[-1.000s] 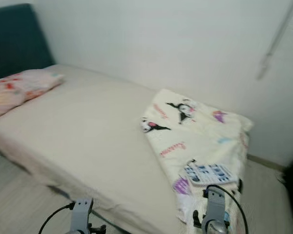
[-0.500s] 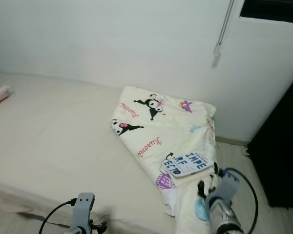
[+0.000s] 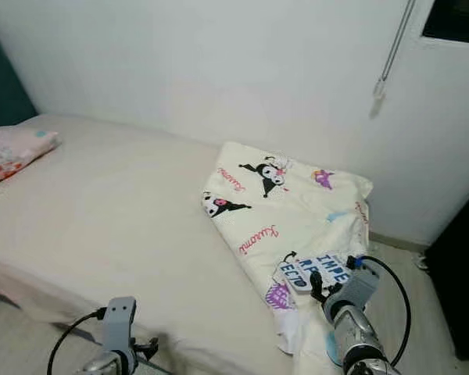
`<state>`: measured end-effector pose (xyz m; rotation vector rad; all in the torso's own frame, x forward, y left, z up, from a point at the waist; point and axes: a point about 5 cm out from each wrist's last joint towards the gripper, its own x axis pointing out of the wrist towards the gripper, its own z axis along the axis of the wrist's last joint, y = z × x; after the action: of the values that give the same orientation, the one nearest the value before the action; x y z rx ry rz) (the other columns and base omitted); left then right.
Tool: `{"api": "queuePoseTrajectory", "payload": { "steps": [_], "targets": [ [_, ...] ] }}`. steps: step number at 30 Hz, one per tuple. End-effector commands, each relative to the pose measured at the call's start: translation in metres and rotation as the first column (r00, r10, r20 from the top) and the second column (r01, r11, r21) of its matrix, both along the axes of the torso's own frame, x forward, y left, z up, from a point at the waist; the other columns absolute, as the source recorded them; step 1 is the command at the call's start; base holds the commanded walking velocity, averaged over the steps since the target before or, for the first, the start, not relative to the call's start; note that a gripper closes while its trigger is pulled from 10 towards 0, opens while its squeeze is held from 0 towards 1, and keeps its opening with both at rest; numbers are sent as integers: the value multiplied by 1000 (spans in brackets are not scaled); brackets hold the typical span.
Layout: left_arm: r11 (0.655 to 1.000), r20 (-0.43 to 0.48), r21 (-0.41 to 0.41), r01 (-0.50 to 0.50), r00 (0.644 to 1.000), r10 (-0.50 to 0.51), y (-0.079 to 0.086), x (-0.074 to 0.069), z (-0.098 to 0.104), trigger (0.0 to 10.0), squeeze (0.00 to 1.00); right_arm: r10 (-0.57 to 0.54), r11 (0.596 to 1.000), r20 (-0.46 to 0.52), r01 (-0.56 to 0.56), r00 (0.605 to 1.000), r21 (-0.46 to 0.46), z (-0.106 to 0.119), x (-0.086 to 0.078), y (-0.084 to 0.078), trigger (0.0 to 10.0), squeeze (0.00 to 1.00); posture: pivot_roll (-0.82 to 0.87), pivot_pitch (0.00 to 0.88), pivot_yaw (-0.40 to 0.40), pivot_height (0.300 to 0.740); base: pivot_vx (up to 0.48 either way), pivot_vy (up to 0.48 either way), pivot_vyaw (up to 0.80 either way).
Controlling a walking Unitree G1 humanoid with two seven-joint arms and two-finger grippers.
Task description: Clean up the room
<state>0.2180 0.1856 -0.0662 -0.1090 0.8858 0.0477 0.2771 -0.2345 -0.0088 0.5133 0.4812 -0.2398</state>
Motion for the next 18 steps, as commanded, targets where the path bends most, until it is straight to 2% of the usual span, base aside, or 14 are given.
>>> {"api": "queuePoseTrajectory", "payload": {
  "steps": [1,10,18],
  "targets": [
    [1000,-7,10,-6,1000,6,4,-3,-1,10000,0,-28,999,9,27,1000,47,0,0,0,10000,0,-22,0,-2,663,0,0,0],
    [1000,-4,9,11,1000,-11,4,-3,-1,10000,0,-127,989,51,122,991,89,8,3,-16,10000,0,-10,0,1,623,0,0,0],
    [1000,-9,20,19,1000,-19,8,-5,-2,10000,0,-221,969,69,211,973,126,11,0,-30,10000,0,5,0,10,623,0,0,0]
  ]
}}
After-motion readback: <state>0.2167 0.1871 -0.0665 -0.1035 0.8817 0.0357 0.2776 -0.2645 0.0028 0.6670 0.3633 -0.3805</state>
